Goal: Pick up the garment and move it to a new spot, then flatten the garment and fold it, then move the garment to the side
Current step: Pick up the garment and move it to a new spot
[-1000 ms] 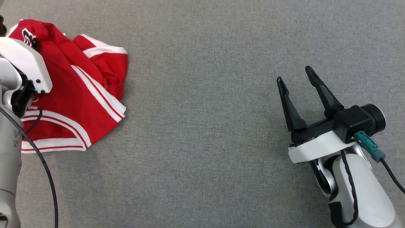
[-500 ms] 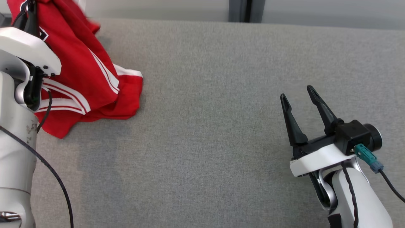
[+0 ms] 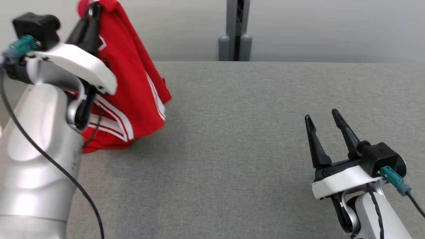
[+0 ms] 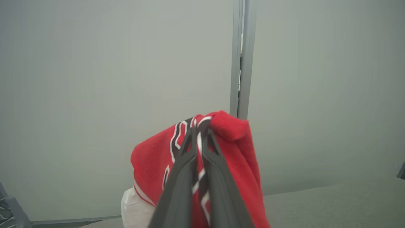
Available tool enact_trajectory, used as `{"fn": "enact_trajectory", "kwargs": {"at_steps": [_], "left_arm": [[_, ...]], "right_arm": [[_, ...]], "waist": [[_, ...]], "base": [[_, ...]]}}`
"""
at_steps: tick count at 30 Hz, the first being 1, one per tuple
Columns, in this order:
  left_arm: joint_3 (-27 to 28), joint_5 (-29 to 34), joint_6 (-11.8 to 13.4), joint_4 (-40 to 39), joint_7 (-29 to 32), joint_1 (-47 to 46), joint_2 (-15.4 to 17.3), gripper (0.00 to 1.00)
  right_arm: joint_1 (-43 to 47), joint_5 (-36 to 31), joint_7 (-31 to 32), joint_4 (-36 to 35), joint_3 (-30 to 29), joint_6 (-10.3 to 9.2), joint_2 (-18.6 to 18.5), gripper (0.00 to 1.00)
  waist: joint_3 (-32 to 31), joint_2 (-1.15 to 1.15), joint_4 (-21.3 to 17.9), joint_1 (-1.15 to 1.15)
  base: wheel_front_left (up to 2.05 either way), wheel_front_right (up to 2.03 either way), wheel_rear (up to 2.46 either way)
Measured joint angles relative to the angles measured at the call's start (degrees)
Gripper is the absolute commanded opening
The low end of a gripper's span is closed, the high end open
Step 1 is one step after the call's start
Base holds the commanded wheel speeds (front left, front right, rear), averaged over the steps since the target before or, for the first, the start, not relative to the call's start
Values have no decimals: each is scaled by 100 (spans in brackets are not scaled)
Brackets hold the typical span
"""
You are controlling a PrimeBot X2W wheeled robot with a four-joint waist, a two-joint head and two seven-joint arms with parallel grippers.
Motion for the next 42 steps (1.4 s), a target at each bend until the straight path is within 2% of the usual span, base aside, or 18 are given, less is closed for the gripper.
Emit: {"fn": "enact_trajectory", "kwargs": {"at_steps": [11,17,24,32,33,35,42], "left_arm": [[-593,-85,2,-1327,517,826,-474,0],[-1001,27,97,-1671,687,1087,-667,0],[-1357,213,232,-1388,539,1209,-840,0],[-1685,322,442,-524,34,1041,-990,0],[-1748,330,471,-197,-44,984,-1002,26],[-1817,291,477,125,-81,965,-1007,100],[-1870,45,455,700,-544,878,-1016,100]], "right_arm": [[136,58,-7,-220,-264,0,1,100],[134,58,-8,-316,-390,0,0,100],[112,121,-8,-407,-512,0,-4,100],[76,241,-8,-487,-510,0,-3,100],[52,265,-8,-501,-506,0,-4,100],[46,275,-8,-504,-489,0,-4,100],[54,293,-8,-480,-526,0,-4,100]], "waist": [[-121,0,-793,0],[24,0,-1327,0],[295,0,-1976,0],[646,0,-2547,0],[723,0,-2624,0],[781,0,-2674,0],[771,0,-2533,0]], "base": [[0,0,0],[0,0,0],[0,0,0],[0,0,0],[0,0,0],[0,0,0],[0,0,0]]}}
